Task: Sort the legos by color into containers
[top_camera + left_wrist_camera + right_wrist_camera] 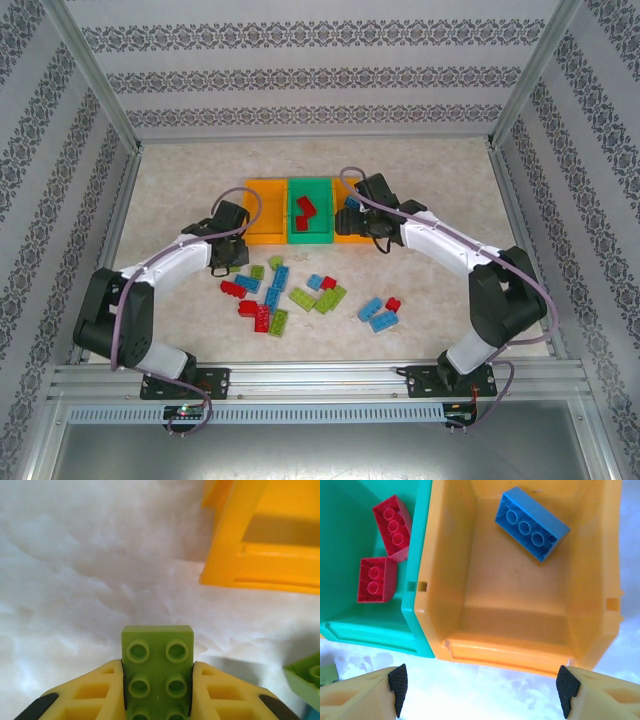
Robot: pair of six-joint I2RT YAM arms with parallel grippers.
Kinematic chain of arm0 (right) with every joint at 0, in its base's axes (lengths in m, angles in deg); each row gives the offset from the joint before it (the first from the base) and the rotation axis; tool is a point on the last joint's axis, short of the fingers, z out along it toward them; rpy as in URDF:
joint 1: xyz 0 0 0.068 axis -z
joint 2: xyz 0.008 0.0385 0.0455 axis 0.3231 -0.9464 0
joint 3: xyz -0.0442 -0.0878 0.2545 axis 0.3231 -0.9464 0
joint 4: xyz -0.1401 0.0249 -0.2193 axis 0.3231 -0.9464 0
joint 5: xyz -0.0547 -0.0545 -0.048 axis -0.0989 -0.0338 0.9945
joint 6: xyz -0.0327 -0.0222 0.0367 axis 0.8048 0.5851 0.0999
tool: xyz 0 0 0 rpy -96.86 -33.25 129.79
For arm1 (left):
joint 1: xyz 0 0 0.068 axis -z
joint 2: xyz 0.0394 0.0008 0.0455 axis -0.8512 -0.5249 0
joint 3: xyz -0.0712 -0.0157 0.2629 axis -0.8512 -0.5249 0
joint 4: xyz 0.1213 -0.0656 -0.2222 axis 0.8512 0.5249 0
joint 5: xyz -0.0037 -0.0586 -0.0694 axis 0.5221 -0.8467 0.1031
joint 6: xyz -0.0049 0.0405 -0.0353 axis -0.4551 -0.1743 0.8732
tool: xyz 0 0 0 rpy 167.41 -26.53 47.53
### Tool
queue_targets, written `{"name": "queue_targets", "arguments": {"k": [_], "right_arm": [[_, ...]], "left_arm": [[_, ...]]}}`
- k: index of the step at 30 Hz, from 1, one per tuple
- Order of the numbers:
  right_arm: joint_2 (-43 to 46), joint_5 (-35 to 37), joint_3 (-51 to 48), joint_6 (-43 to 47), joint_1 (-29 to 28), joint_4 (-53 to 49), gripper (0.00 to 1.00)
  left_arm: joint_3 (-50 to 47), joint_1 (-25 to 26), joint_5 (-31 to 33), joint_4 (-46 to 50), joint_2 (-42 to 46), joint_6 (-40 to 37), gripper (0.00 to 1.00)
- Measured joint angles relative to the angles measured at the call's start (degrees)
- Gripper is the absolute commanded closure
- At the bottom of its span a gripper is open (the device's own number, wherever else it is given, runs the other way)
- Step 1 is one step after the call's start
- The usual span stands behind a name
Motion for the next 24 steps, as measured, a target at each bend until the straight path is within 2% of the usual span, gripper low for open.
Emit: {"name": "queue_targets", "arguments": {"k": [4,8,17,24], "right_arm": [[3.0,0.4,-2.7,0.2,-0.2,-0.3,0.2],[5.5,1.1,-6.4,0.2,-1.7,-0.8,0.2],[11.3,1.2,-15.5,-2.1,-4.5,-4.3,0.21],[18.6,1.0,-19.9,-4.8,-7.8,-9.1,0.2]], "left_arm": [[4.9,0.0,-0.5,1.0,2.3,0.0,0.75],[11.3,0.0,-1.9,1.1,1.0,-0.5,0.74],[28.1,0.0,-4.1,0.5,-16.9,-3.3,0.74],[33.5,0.0,-5.3,0.7,-24.8,-3.9,0.65]]}}
